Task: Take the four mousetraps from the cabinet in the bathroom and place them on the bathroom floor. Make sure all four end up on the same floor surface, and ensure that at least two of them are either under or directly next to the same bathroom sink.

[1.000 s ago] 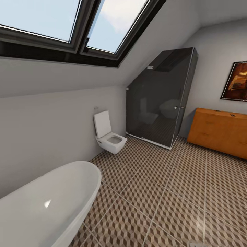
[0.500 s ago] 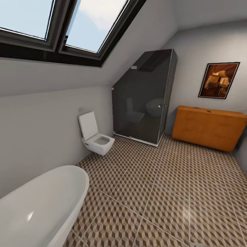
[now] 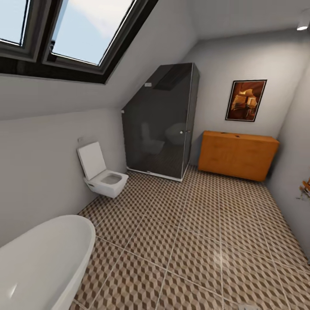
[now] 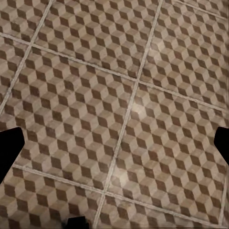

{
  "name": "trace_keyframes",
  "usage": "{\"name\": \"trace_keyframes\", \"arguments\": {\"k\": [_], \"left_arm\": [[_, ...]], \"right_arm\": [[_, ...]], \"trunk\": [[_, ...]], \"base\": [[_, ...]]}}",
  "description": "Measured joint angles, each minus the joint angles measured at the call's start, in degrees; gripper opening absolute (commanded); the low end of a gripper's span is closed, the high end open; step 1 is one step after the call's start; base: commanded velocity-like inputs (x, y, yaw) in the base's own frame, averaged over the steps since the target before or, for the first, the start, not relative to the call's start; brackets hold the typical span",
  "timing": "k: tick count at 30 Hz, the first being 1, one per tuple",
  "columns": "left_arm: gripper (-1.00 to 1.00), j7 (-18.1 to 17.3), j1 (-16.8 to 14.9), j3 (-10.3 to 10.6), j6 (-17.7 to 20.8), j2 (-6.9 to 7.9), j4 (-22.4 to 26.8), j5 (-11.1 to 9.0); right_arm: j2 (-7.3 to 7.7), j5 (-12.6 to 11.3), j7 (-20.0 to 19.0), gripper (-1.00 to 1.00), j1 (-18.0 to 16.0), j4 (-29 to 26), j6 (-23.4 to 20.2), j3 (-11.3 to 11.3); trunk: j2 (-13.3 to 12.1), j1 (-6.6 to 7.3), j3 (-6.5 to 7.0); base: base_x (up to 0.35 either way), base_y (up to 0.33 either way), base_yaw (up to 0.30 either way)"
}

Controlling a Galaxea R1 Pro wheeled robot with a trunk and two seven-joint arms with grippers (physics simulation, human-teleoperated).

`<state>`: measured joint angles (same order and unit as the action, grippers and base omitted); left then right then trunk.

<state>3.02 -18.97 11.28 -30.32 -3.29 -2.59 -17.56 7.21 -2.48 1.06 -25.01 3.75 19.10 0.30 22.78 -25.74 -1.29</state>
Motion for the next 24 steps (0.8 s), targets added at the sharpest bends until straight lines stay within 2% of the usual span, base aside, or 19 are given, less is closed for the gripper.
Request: {"name": "trace_keyframes", "arguments": {"k": [24], "left_arm": [[1.00, 0.0, 0.0, 0.0, 0.0, -0.02, 0.0, 0.0]], "right_arm": [[0.00, 0.0, 0.0, 1.00, 0.0, 0.0, 0.0, 0.0]], "trunk": [[0.0, 0.00, 0.00]], "base": [[0.000, 0.000, -0.276]]}}
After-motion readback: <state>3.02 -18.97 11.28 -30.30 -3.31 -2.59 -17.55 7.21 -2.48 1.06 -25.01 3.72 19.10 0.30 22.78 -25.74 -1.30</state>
